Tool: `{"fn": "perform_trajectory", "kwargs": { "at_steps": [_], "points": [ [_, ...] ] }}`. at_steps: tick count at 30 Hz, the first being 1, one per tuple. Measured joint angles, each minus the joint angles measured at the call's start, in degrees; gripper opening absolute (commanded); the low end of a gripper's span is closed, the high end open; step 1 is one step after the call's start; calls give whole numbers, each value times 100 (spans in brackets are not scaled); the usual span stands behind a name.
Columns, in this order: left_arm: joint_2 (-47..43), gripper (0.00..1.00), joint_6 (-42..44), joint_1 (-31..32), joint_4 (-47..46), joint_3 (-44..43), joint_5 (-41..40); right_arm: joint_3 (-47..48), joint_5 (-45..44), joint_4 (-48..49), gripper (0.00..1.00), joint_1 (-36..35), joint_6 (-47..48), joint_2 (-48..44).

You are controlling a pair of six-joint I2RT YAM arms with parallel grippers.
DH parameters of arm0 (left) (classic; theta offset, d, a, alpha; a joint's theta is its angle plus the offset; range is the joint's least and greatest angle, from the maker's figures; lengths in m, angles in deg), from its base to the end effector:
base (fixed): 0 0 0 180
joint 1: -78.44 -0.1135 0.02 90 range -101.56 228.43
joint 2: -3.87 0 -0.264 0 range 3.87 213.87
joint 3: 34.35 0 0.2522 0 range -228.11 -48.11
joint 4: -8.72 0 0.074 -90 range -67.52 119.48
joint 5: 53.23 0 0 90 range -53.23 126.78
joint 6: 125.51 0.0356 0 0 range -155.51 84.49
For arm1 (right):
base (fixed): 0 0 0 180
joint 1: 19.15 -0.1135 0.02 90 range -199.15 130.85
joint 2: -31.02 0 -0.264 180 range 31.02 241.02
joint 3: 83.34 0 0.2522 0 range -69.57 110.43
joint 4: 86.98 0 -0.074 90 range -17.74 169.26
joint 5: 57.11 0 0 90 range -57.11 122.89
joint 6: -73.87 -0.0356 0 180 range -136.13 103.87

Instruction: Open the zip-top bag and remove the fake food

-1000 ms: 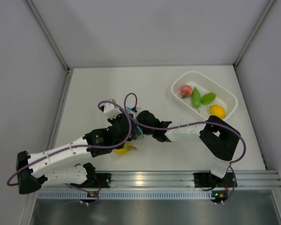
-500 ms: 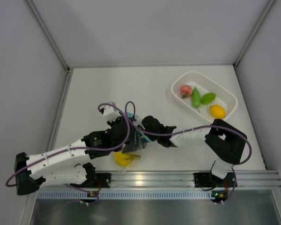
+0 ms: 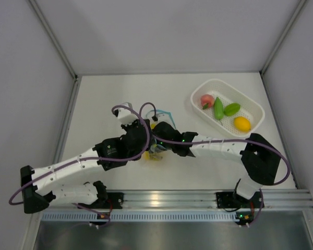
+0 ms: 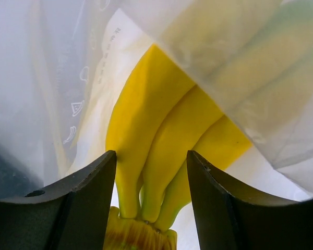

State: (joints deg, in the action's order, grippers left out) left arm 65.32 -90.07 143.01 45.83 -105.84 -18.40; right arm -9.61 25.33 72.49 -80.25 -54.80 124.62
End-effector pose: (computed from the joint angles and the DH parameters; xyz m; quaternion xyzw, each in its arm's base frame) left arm 0.1235 -0.1917 0.3464 -0.1748 0.7742 -0.1988 0.5749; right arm 0.1766 0.3103 0.2204 -0.1490 0.8939 0.2815 0.3154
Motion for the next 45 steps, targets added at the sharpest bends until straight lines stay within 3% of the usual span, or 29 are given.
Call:
{"fn": "perform_trajectory", "kwargs": {
  "at_steps": [3, 4, 9, 14, 24, 31, 35, 39, 45],
  "points": [
    [133, 0, 81, -57, -223, -11, -195, 138, -601, -367, 57, 175, 216, -2],
    [201, 0, 81, -66, -282, -4, -236, 184, -664, -472, 64, 284, 315, -2],
    [581, 0, 15, -66, -472, 221, -278, 214, -138, -675, 77, 798, 704, -2],
    [927, 0, -127, -72, -514, 380, -289, 153, 643, -737, 73, 984, 811, -13],
    [988, 0, -98, -28, -538, 339, -221, 44, 1331, -1537, 72, 999, 1110, -551],
    [1134, 0, 72, -28, -527, 144, -208, 33, 1274, -1910, 66, 844, 1491, -610],
    [1259, 0, 125, -28, -522, 9, -162, -9, 1185, -1923, 70, 721, 1574, -555],
    [1355, 0, 247, -39, -483, -92, -177, -70, 1152, -1814, 60, 669, 1519, -540],
    [1342, 0, 308, -50, -492, -109, -101, -173, 459, -1683, 65, 531, 1390, -568]
  ]
}}
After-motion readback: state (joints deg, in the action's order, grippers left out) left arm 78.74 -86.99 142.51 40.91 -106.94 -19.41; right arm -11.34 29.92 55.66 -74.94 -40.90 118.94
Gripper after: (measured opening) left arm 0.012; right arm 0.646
